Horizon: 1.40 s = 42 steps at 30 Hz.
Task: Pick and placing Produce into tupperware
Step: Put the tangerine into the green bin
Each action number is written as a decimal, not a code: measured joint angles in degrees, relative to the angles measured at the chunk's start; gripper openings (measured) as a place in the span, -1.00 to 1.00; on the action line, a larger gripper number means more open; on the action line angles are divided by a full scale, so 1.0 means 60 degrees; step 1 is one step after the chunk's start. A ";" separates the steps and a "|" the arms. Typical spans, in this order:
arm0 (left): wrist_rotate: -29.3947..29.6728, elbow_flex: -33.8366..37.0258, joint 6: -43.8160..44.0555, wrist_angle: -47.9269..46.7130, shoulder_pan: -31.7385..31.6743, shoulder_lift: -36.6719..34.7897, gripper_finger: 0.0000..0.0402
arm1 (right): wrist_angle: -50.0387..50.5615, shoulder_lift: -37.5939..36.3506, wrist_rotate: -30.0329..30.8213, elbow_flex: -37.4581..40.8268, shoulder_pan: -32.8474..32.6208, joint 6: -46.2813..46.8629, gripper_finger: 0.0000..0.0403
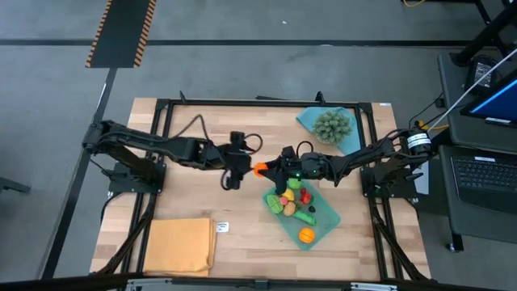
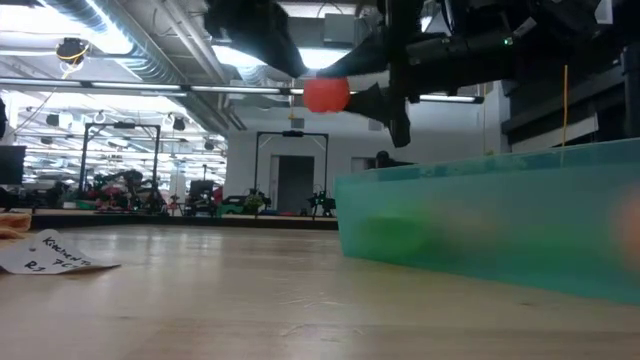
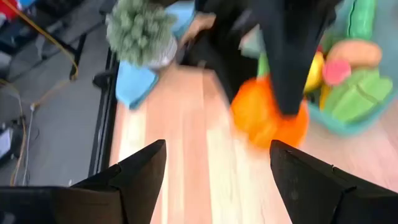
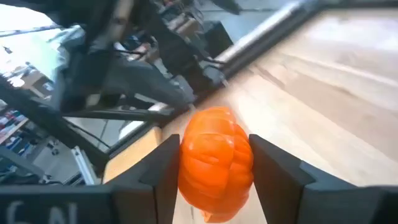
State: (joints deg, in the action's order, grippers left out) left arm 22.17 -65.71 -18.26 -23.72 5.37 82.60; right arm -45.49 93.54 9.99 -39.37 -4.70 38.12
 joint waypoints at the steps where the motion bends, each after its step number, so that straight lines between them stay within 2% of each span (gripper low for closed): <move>1: 0.0011 0.0000 0.0110 -0.0279 0.0000 -0.0159 0.38 | 0.0001 -0.0039 -0.0035 0.0007 -0.0003 -0.0117 -0.15; 6: -0.0045 0.0002 0.0822 -0.0957 0.0020 -0.0955 0.38 | 0.0111 -0.0289 -0.0098 -0.0012 0.0038 -0.0628 -0.14; 14: -0.0091 0.1059 0.1663 -0.0896 0.0313 -0.1997 0.39 | 0.0890 -0.0727 -0.1453 -0.0001 0.0115 -0.2148 -0.14; 22: -0.0109 0.3669 0.2262 0.2440 0.0369 -0.3339 0.37 | 0.2743 -0.2059 -0.1467 -0.0008 0.0137 -0.4014 -0.14; 26: -0.0597 0.4570 0.2283 0.3630 0.0440 -0.3921 0.39 | 0.4029 -0.3079 -0.1456 -0.0015 0.0137 -0.4519 -0.13; 36: -0.0674 0.5224 0.2542 0.4085 0.1145 -0.4809 0.37 | 0.8193 -0.5682 -0.1434 -0.0015 0.0031 -0.5472 -0.13; 42: -0.0636 0.5348 0.2527 0.4804 0.1304 -0.4908 0.39 | 0.9623 -0.6406 -0.1432 -0.0015 -0.0238 -0.5460 -0.13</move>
State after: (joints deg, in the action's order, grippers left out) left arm 18.36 -33.62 -3.09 5.10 13.19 53.15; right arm 12.25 55.11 1.40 -39.46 -6.13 5.36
